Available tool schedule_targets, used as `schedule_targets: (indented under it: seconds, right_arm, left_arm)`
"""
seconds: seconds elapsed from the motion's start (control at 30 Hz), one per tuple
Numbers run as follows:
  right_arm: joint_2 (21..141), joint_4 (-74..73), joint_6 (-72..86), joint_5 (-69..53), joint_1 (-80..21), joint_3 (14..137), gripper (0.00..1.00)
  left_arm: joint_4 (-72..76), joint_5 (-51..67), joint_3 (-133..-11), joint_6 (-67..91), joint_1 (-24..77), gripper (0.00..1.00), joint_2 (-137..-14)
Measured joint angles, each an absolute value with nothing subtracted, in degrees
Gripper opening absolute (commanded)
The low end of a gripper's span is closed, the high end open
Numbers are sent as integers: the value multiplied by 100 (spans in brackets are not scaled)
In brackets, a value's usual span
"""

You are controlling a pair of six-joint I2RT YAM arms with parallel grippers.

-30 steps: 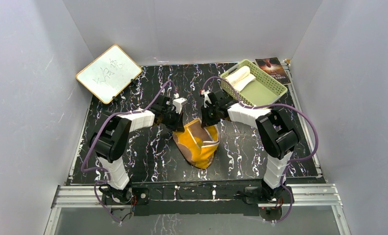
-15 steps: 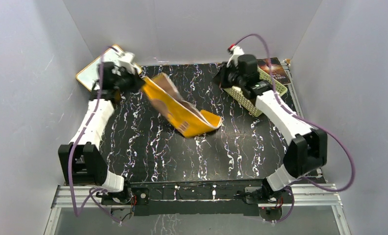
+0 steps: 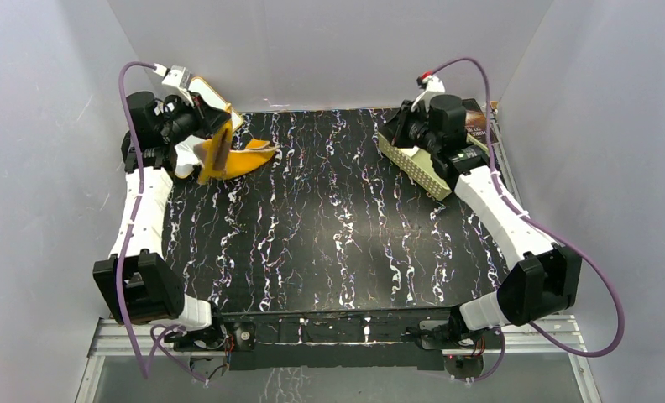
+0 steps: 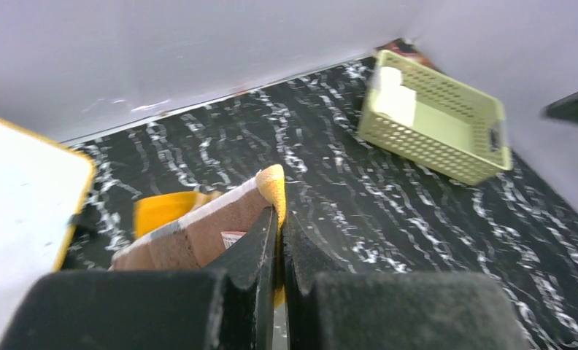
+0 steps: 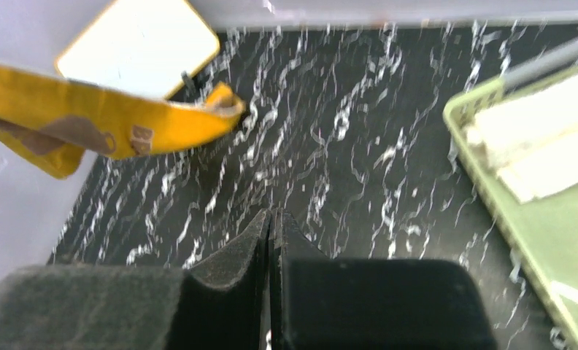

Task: Roll the towels
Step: Flatten out the towel at the center of the board.

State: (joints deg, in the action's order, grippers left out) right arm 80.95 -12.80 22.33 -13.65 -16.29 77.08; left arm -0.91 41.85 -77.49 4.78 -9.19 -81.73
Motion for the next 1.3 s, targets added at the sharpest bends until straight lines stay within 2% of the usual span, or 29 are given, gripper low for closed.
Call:
schedule_targets:
  seconds: [0.07,0.2,0.3,0.4,0.5,0.7,0.9,1.13,1.3]
  right_arm:
    - [8103,-1367,2228,-1369,-1734,7496,4]
    - [8112,-1573,2200,-1363,-1863,7271,20]
    - [8112,-1632,2134,-1321,-1863,7260,34]
    - [8112,-1647,2056,-1221,-1863,7260,56]
    - [8112,-1664,1970,-1092,-1863,7260,68]
    - [8110,-1728,1920,-727,-1859,7231,71]
    - [8128,-1715,1959,-591,-1859,6912,74]
    - [8525,-1791,1955,-574,-2005,6412,79]
    - [8715,-2259,1728,-510,-2974,6292,80]
  left_arm:
    - [137,4515,-7675,746,-875,0,-8178]
    - [401,4794,-7822,1066,-375,0,-8401]
    - [458,4871,-8392,1133,615,0,-8868]
    - [725,5153,-8936,1367,1608,0,-9268]
    - [1061,5647,-9216,1693,2154,0,-9332]
    - [-298,5732,-9317,832,1503,0,-8591]
    - [-1743,5533,-7929,193,209,0,-7196]
    - [-2272,5334,-6449,137,104,0,-6973]
    - [-2451,4904,-5959,75,104,0,-7111]
